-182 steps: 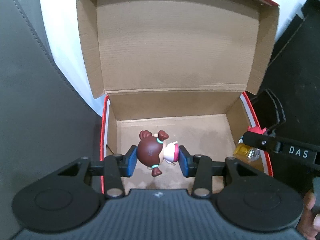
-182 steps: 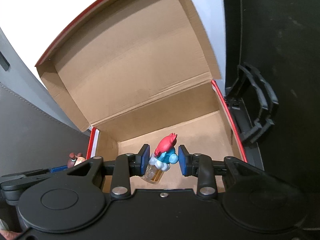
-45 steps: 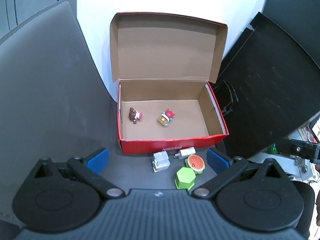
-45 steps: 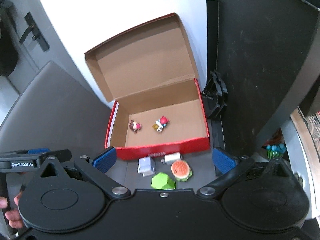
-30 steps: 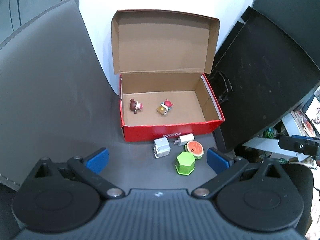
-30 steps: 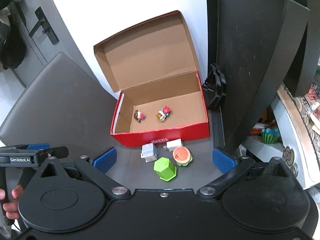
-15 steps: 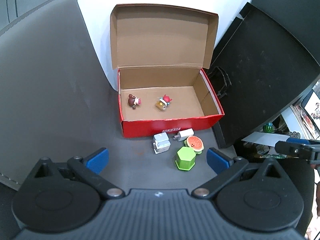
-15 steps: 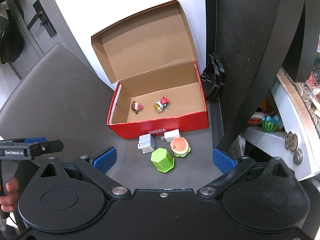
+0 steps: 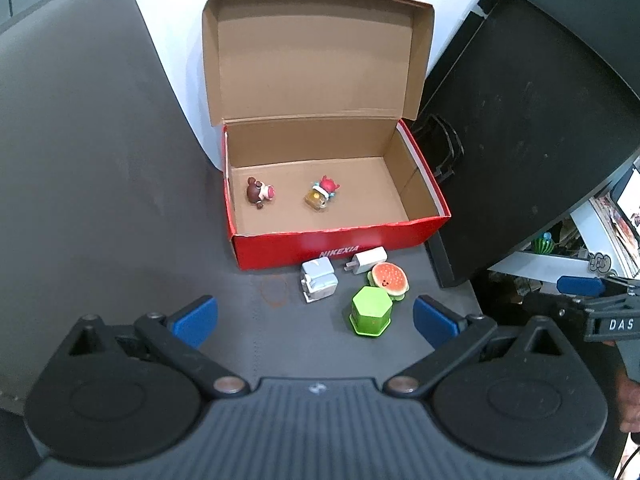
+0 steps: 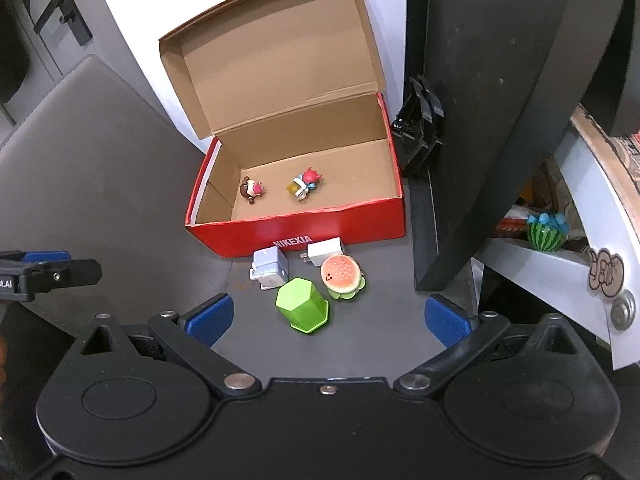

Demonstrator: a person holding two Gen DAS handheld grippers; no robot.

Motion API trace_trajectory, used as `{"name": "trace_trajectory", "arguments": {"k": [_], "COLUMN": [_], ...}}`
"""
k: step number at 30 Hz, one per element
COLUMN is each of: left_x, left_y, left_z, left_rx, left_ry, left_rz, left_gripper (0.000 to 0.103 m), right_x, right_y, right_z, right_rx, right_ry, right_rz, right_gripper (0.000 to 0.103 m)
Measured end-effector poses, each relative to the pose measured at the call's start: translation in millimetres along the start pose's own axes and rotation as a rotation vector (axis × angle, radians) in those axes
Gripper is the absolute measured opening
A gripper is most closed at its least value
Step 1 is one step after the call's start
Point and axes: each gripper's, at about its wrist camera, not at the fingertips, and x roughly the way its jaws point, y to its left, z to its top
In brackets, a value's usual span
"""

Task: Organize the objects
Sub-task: 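Lift both tools out of the box and back toward the remaining toys, then grasp the white cube with the left tool while the right tool grasps the green hexagonal cup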

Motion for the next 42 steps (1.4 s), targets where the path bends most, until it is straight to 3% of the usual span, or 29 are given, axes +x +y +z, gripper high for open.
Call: {"name": "trace_trajectory", "arguments": {"k": [16, 24, 35, 42], "left_x": [23.1, 51.1, 88.8, 112.4], "left_y": [-4.1, 5.0, 8.9, 9.2], "left_z": [23.7, 28.5, 31.0, 33.0], "left_rx": [-0.019, -0.115, -0.184, -0.211], "left_ry": [-0.001, 0.004, 0.039, 0.056], "left_rz": [-0.013, -0.016, -0.007, -0.010], "left_gripper": [0.103, 0.103, 0.102, 0.099], "right_x": [8.3, 24.0, 63.6, 94.7], "right_y": [11.8, 24.2, 47.8, 51.1], "right_z": [13.0, 17.0, 15.8, 13.6], "right_rx": [-0.054, -0.113, -0.296, -0.391], "right_ry": [0.019, 0.055, 0.134, 0.187], "right_rz": [0.004, -0.006, 0.006, 0.020], "right_gripper": [0.103, 0.103, 0.103, 0.097]}}
